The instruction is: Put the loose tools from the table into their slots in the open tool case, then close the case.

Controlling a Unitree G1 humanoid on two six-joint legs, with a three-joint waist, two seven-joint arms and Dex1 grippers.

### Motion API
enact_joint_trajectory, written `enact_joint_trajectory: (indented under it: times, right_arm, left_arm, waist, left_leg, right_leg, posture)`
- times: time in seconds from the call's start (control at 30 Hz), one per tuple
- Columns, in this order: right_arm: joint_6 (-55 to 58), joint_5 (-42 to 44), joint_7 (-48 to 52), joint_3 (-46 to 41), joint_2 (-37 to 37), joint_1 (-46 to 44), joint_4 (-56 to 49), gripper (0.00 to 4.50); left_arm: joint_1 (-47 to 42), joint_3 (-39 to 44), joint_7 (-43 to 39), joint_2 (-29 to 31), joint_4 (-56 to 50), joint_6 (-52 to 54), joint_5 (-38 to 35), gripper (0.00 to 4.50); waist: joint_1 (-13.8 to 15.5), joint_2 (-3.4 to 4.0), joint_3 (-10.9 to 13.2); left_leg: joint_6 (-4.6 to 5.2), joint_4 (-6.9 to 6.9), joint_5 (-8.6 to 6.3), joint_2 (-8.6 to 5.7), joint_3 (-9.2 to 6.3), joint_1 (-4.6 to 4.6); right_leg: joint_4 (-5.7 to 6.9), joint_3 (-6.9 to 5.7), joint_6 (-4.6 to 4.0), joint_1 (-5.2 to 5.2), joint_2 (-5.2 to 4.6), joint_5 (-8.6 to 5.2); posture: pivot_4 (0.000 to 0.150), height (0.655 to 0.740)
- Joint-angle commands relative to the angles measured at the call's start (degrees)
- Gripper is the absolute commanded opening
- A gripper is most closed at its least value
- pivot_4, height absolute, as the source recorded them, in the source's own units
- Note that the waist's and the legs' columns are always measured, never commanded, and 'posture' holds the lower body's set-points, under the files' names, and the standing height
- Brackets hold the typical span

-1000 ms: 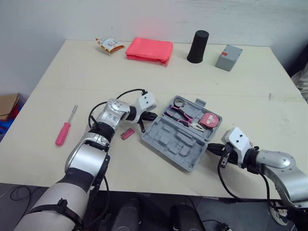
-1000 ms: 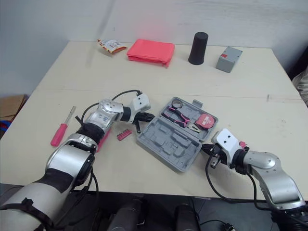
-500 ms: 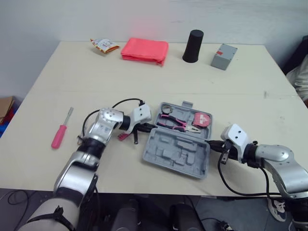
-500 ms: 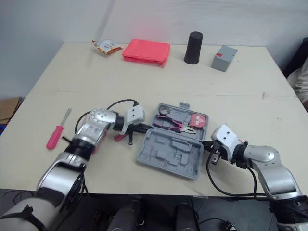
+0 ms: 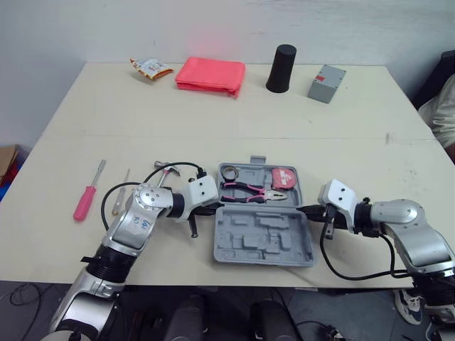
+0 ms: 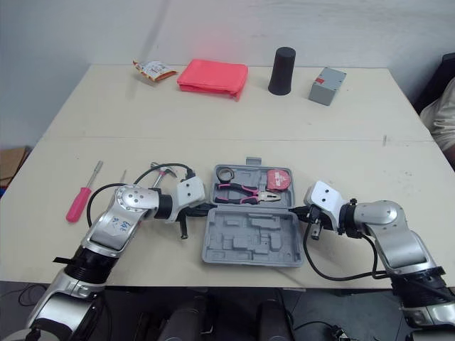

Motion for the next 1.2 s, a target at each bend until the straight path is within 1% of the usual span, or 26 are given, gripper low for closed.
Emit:
enact_joint_trajectory:
  times: [0.03,0.1,0.2,0.33,0.43,0.5,0.53,0.57,0.63,0.7,0.77,0.8,0.87,0.9,0.93,0.97,1.03,1.1,1.13,1.17,1.2]
  right_arm:
    - [-3.05,-0.74,0.72,0.00,-0.48,-1.28,0.09,0.00]
    - [-3.98,-1.09,0.91,-0.73,-1.37,-0.96,0.34,0.00]
    - [-3.52,0.22,1.59,-3.93,-3.92,1.06,-1.63,0.00]
    - [-1.22,4.25,2.73,-11.43,-8.31,5.69,-4.54,0.00]
    - [1.20,7.37,3.62,-17.58,-10.81,9.52,-5.27,0.00]
    - [3.80,10.56,6.24,-23.84,-12.91,13.87,-5.93,0.00]
    - [4.78,11.80,7.35,-26.23,-13.67,15.63,-6.14,0.00]
    - [6.41,13.38,8.84,-29.26,-14.58,17.60,-6.13,0.32]
    - [8.58,15.56,11.61,-34.33,-16.03,21.03,-5.33,0.95]
    - [10.36,16.72,13.47,-38.89,-17.36,23.67,-3.68,1.91]
    - [11.18,17.15,14.42,-41.65,-18.10,25.27,-2.51,2.99]
    - [11.68,17.23,14.86,-42.98,-18.44,26.00,-1.88,3.51]
    - [12.57,17.09,15.76,-45.95,-19.14,27.60,-0.11,4.49]
    - [12.55,16.78,16.09,-47.12,-19.38,28.30,0.84,4.50]
    - [12.05,16.14,16.28,-48.27,-19.60,29.12,2.24,4.50]
    - [11.15,15.27,16.52,-49.28,-19.87,30.05,4.01,4.50]
    - [9.44,13.95,16.51,-50.35,-20.25,31.11,6.77,4.50]
    - [8.72,13.36,14.97,-51.11,-20.11,30.75,9.27,4.50]
    - [8.25,13.16,14.40,-51.32,-19.83,30.67,9.89,4.50]
    - [7.86,13.04,14.07,-51.39,-19.66,30.63,10.29,4.50]
    - [7.63,13.18,13.98,-51.28,-19.26,30.80,9.97,4.50]
  left_arm:
    - [2.80,-1.32,2.24,1.83,0.20,3.20,1.62,0.03]
    - [3.56,0.05,3.21,2.95,-1.43,4.55,1.17,0.03]
    - [5.66,3.76,3.54,6.37,-6.85,7.37,-0.48,0.03]
    - [8.81,13.23,5.05,10.01,-12.43,9.65,-4.26,0.03]
    - [11.93,22.57,4.18,11.49,-14.59,12.95,-9.98,0.03]
    - [15.94,34.65,-0.24,12.60,-16.37,19.52,-18.59,0.03]
    - [17.70,39.18,-1.91,13.22,-17.15,21.94,-21.97,0.03]
    - [20.86,44.37,-3.87,14.47,-17.33,22.97,-24.29,0.01]
    - [28.23,52.32,-7.81,17.24,-15.78,21.81,-26.57,0.55]
    - [35.46,59.23,-10.67,18.99,-14.40,20.62,-28.14,1.30]
    - [40.05,63.45,-11.84,19.65,-13.83,20.08,-29.71,2.30]
    - [42.23,65.77,-12.71,20.24,-12.23,19.75,-30.30,2.77]
    - [46.06,71.16,-13.97,20.94,-7.61,17.81,-30.69,3.75]
    - [47.47,73.32,-14.05,21.20,-5.74,17.36,-31.02,4.22]
    - [48.87,75.54,-13.73,21.53,-3.15,15.84,-30.55,4.45]
    - [49.98,77.73,-12.56,21.81,-0.17,14.38,-29.70,4.45]
    - [51.21,80.26,-10.84,22.28,4.42,12.45,-29.14,4.45]
    - [54.48,79.14,-10.73,22.23,8.00,5.23,-26.19,4.45]
    - [55.28,78.75,-10.45,22.14,9.06,3.16,-25.65,4.45]
    - [55.76,78.49,-10.20,22.13,9.85,1.78,-25.55,4.45]
    - [55.17,78.83,-9.26,21.91,9.35,2.57,-26.68,4.45]
  waist:
    - [0.01,0.00,0.00]
    - [-0.04,0.00,0.00]
    - [-0.15,0.01,0.00]
    - [0.00,0.01,0.00]
    - [0.15,0.01,0.00]
    - [0.15,0.00,0.01]
    - [0.15,0.00,0.01]
    - [0.16,0.00,0.01]
    - [-0.04,0.01,0.01]
    - [-0.32,0.01,0.01]
    - [-0.27,0.01,0.01]
    - [-0.25,0.02,0.01]
    - [0.03,0.05,0.03]
    - [0.10,0.08,0.03]
    - [0.11,0.08,0.01]
    - [0.12,0.08,0.01]
    - [0.11,0.07,0.01]
    - [-0.06,0.11,-0.01]
    - [-0.13,0.11,-0.01]
    - [-0.25,0.12,-0.02]
    - [-0.39,0.12,-0.02]
  left_leg:
    - [-0.01,0.00,0.00,0.01,0.00,0.00]
    - [-0.02,0.00,0.00,0.02,0.00,0.00]
    - [-0.08,-0.01,-0.02,0.07,0.01,0.01]
    - [-0.12,-0.06,-0.04,0.14,0.01,-0.01]
    - [-0.09,-0.05,-0.11,0.15,-0.02,-0.04]
    - [-0.08,-0.05,-0.14,0.16,-0.05,-0.06]
    - [-0.10,-0.05,-0.17,0.16,-0.09,-0.07]
    - [-0.11,-0.07,-0.19,0.16,-0.12,-0.07]
    - [-0.15,-0.09,-0.21,0.18,-0.17,-0.07]
    - [-0.13,-0.13,-0.26,0.22,-0.13,-0.02]
    - [0.12,-0.14,-0.48,0.26,-0.14,0.08]
    - [-0.19,-0.13,-0.70,0.31,-0.21,0.14]
    - [-0.27,-0.23,-0.76,0.46,-0.25,0.43]
    - [-0.34,-0.38,-0.81,0.55,-0.23,0.63]
    - [-0.36,-0.60,-0.82,0.57,-0.23,0.79]
    - [-0.36,-0.84,-0.81,0.58,-0.14,0.81]
    - [-0.35,-0.98,-0.83,0.57,-0.05,0.79]
    - [-0.36,-1.11,-0.93,0.57,0.14,0.74]
    - [-0.37,-1.13,-0.99,0.59,0.23,0.75]
    - [-0.38,-1.14,-1.05,0.60,0.30,0.75]
    - [-0.43,-1.15,-1.13,0.65,0.33,0.75]
  right_leg:
    - [0.00,0.00,0.00,0.00,0.00,0.00]
    - [0.01,0.00,0.00,0.00,0.00,0.00]
    - [0.00,0.02,-0.01,-0.01,0.02,-0.01]
    - [-0.01,0.01,-0.06,-0.05,0.04,-0.03]
    - [-0.02,-0.01,-0.07,-0.04,0.01,-0.03]
    - [-0.07,0.00,-0.07,-0.02,-0.01,-0.03]
    - [-0.10,0.03,-0.08,-0.01,-0.02,-0.03]
    - [-0.13,0.05,-0.09,-0.01,-0.02,-0.04]
    - [-0.18,0.09,-0.16,0.02,-0.02,-0.08]
    - [-0.20,0.12,-0.21,0.04,-0.01,-0.10]
    - [-0.24,0.19,-0.28,0.13,-0.03,-0.13]
    - [-0.31,0.22,-0.39,0.22,-0.05,-0.14]
    - [-0.63,0.14,-0.58,0.58,-0.04,-0.11]
    - [-0.91,0.09,-0.84,0.75,-0.05,-0.23]
    - [-1.21,0.09,-1.47,0.76,-0.04,-0.48]
    - [-1.39,0.09,-1.63,0.78,-0.08,-0.52]
    - [-1.50,0.10,-1.66,0.77,-0.11,-0.53]
    - [-1.52,0.10,-1.64,0.79,-0.16,-0.52]
    - [-1.50,0.08,-1.42,0.76,-0.18,-0.41]
    - [-1.49,0.05,-0.87,0.72,-0.19,-0.11]
    - [-1.50,0.02,-0.86,0.68,-0.18,-0.11]
  posture:
    - [0.150,0.7355]
    - [0.150,0.7355]
    - [0.150,0.7355]
    - [0.150,0.7355]
    - [0.150,0.7355]
    - [0.150,0.7355]
    - [0.150,0.7355]
    - [0.150,0.7355]
    - [0.150,0.7355]
    - [0.150,0.7355]
    - [0.150,0.7355]
    - [0.150,0.7355]
    - [0.150,0.7355]
    - [0.150,0.7355]
    - [0.150,0.7355]
    - [0.150,0.7355]
    - [0.150,0.7355]
    - [0.150,0.7355]
    - [0.150,0.7355]
    - [0.150,0.7355]
    - [0.150,0.7355]
